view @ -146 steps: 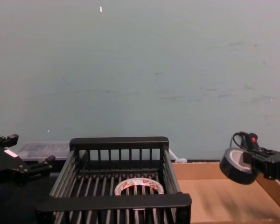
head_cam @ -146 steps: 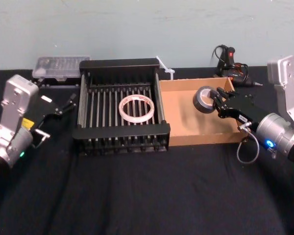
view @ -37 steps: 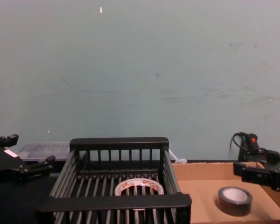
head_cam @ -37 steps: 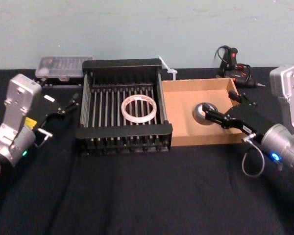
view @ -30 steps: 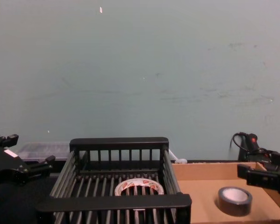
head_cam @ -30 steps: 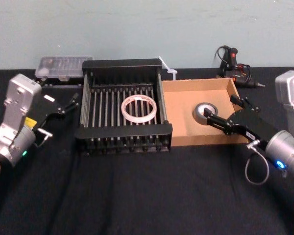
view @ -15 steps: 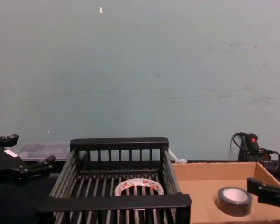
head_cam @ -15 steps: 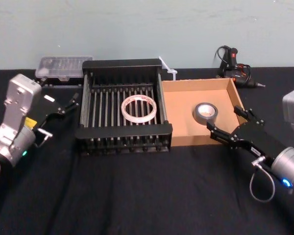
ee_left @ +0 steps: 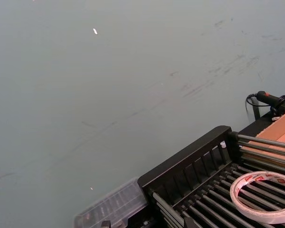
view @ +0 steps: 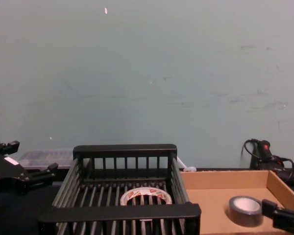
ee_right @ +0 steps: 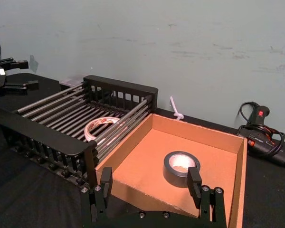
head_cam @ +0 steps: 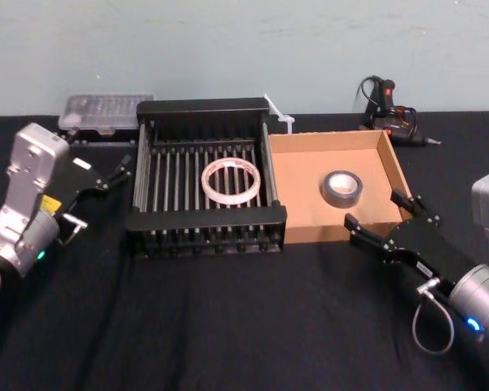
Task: Pick up the white tape and place it into the black box , Pick up the silver tape and place it into the brown box.
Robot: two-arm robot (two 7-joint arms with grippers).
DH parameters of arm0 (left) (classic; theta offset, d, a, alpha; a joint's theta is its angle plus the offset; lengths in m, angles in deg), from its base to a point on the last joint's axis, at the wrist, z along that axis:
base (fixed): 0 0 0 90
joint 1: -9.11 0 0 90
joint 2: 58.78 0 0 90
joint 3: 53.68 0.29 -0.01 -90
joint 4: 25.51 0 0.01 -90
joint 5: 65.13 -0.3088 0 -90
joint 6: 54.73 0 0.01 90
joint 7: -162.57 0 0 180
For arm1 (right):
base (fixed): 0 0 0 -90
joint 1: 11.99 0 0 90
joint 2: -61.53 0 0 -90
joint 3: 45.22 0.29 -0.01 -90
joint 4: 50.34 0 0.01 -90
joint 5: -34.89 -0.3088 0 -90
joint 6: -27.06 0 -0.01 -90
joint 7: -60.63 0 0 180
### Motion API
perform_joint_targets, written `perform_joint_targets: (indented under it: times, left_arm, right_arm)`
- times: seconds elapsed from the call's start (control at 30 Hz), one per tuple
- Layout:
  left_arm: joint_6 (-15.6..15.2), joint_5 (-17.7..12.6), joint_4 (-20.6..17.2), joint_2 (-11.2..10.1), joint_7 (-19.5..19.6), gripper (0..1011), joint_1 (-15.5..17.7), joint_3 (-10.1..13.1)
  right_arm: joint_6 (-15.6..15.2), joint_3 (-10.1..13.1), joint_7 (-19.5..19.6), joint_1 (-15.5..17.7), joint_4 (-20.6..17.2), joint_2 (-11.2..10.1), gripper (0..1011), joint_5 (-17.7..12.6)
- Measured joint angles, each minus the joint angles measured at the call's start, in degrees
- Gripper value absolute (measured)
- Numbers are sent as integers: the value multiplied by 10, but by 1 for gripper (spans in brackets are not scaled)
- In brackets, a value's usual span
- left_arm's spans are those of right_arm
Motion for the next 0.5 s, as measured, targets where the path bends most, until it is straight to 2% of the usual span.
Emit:
perform_joint_targets:
  times: [0.5]
  left_arm:
    - [0,0,0,0,0,1001,0,0]
  right_arm:
    - [10,-8,-7,-19,40,22,1002,14]
